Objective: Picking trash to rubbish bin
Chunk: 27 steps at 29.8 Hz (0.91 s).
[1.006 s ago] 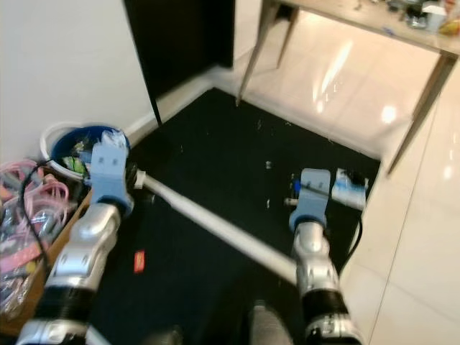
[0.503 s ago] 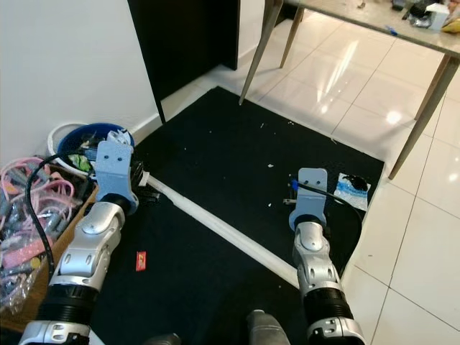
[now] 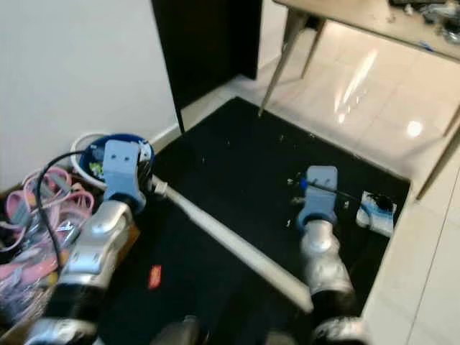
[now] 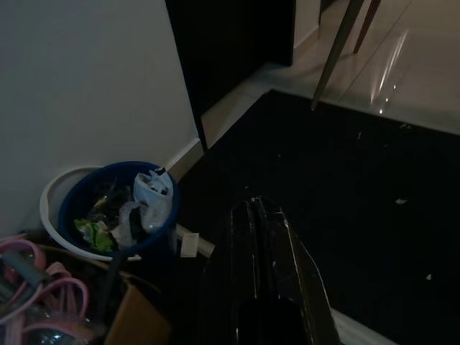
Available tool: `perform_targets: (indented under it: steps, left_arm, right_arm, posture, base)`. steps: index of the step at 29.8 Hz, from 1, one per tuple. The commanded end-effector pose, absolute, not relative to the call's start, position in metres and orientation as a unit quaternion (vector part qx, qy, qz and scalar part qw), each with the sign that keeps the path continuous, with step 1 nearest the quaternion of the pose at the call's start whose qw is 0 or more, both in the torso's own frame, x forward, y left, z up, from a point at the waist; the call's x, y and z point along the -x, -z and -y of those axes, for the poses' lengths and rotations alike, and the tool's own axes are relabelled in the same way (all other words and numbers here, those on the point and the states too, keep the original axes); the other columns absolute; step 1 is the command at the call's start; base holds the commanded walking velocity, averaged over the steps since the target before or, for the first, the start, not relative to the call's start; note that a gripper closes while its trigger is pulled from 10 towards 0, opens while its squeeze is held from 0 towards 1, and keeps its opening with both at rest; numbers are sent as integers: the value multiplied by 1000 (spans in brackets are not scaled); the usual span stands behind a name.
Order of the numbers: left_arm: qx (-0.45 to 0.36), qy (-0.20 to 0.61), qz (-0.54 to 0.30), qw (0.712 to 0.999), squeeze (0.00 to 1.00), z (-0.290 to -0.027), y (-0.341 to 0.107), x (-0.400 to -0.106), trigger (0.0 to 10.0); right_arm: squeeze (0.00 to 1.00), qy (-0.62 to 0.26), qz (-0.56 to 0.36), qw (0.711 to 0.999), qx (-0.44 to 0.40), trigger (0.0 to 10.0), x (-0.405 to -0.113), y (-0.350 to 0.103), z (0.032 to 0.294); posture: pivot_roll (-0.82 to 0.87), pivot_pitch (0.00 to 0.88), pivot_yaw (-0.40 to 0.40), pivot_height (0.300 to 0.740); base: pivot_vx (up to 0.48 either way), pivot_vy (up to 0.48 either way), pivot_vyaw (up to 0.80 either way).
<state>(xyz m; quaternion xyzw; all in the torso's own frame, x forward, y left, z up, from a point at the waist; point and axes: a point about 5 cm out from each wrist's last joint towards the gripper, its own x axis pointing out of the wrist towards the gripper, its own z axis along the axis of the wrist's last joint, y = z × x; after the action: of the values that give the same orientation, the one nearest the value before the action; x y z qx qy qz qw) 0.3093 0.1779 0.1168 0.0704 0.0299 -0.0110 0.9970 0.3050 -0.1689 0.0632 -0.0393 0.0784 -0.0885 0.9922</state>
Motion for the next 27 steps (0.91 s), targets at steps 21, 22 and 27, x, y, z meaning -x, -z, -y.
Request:
perform_targets:
  steps: [21, 22, 27]
  left_arm:
    - [-71, 24, -38, 996, 0, -176, -115, -309, 10000]
    - [-71, 24, -37, 996, 0, -175, -115, -310, 10000]
    - [-72, 26, -37, 996, 0, -175, -116, -311, 10000]
  right_arm:
    - [0, 111, -80, 990, 20, 10000, -301, -62, 177]
    - [0, 113, -80, 990, 20, 10000, -301, -62, 178]
    - [0, 118, -80, 990, 19, 10000, -301, -62, 179]
  posture:
    - [39, 83, 10, 740]
    - [39, 83, 10, 740]
    - [41, 82, 17, 740]
  base:
    - [344, 0, -487]
    - [337, 0, -800]
    - [343, 0, -800]
